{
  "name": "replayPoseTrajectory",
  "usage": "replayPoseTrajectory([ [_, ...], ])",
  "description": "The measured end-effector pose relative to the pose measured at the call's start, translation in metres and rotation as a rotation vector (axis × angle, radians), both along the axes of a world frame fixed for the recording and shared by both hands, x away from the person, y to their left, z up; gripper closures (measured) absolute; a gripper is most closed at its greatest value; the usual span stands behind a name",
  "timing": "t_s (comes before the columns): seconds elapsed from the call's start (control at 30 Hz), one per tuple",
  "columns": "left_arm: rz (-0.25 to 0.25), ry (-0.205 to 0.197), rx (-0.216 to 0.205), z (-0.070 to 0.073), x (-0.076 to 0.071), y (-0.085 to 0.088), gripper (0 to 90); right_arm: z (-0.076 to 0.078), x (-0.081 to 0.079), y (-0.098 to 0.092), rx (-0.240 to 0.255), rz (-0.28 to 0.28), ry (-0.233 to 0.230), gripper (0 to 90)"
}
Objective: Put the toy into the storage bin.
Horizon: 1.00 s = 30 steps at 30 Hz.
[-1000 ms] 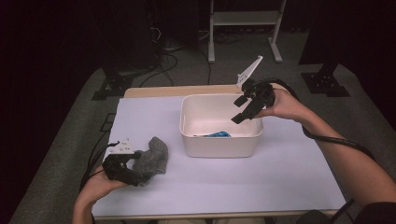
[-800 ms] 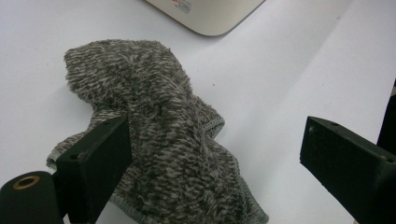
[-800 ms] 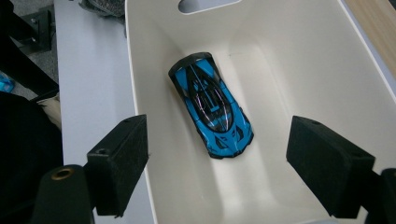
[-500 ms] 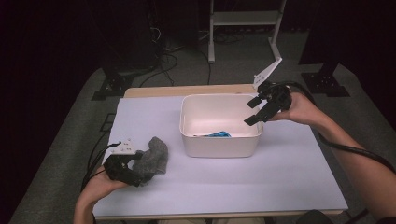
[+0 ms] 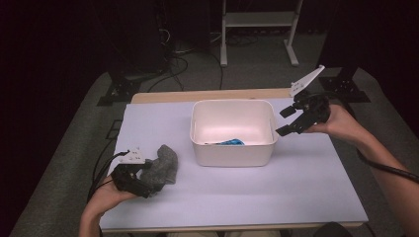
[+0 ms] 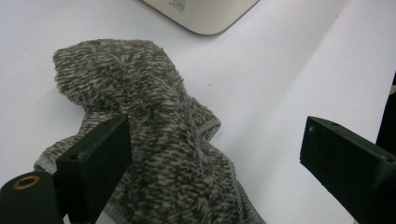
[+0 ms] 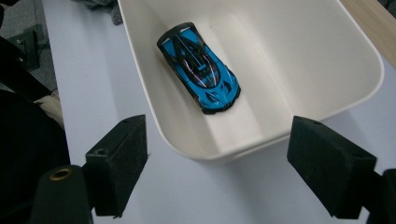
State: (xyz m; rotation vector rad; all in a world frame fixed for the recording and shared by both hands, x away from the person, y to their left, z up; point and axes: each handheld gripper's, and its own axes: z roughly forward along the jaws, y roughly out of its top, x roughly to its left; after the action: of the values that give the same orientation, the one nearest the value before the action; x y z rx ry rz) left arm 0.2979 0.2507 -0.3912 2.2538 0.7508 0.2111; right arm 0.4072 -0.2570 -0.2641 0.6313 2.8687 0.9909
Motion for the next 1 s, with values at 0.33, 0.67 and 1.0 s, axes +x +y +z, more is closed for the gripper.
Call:
replayPoseTrajectory([
  [0.33, -0.005, -0.005, 0.001, 0.0, 0.001, -0.003, 8.2, -0.019, -0.011, -0.027, 0.019, -0.056, 0.035, 19.0],
  [0.67, -0.012, 0.004, 0.002, -0.003, 0.002, -0.005, 8.2, -0.04, -0.02, -0.046, 0.047, -0.093, 0.046, 18.6],
  [1.0, -0.017, 0.006, 0.003, -0.006, 0.003, -0.007, 8.2, -0.069, -0.031, -0.059, 0.067, -0.133, 0.068, 17.9],
])
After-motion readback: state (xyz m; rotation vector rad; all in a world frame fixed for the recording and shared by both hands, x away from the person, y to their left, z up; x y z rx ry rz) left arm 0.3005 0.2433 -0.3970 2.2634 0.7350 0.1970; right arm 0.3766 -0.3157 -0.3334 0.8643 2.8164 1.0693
